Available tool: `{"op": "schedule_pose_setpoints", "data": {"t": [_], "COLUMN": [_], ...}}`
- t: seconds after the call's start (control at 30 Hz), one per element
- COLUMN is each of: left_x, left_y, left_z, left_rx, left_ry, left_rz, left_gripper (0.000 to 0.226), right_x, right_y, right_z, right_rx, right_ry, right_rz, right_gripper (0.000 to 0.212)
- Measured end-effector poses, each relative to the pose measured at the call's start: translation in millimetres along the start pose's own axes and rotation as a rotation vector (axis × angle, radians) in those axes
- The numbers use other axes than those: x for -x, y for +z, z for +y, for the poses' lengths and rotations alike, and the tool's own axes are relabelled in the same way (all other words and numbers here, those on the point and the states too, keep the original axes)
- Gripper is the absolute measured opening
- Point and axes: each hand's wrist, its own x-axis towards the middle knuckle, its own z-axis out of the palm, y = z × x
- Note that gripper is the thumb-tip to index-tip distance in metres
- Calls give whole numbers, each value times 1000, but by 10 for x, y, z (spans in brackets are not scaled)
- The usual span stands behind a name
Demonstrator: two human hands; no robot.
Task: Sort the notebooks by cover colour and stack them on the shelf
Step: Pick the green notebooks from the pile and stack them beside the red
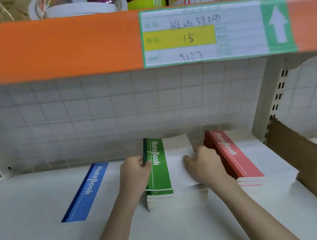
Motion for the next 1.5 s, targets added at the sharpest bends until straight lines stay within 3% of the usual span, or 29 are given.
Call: {"op": "schedule_pose_setpoints", "data": {"t": [0.2,0.37,0.5,0.63,0.73,0.87,1.17,1.5], "left_x": [-3,-4,19,46,73,38,-54,-35], "left_y": [136,172,184,161,211,272,300,276], "left_z": [-114,-167,-196,-190,-180,-209,-252,-271], "left_rx": [-30,-4,97,346,636,722,723,761], "left_ry": [43,20,-54,-186,-300,-333,-363,-339], "left_rz": [42,63,38,-65,-124,-157,-207,-238], "left_gripper": [10,13,19,20,23,28,28,27], "right_x": [24,21,-33,-97,-118,-145,-186,-225], "right_y": [45,116,187,261,235,251,312,398], "right_z": [75,149,173,187,205,220,278,370], "right_rx": [92,151,-4,-338,-590,-746,-890,-826], "right_ry": [-74,-77,-23,99,216,274,267,200], "right_rz": [39,4,-118,-285,-354,-366,-364,-333], "right_gripper": [27,33,38,61,61,56,53,45]}}
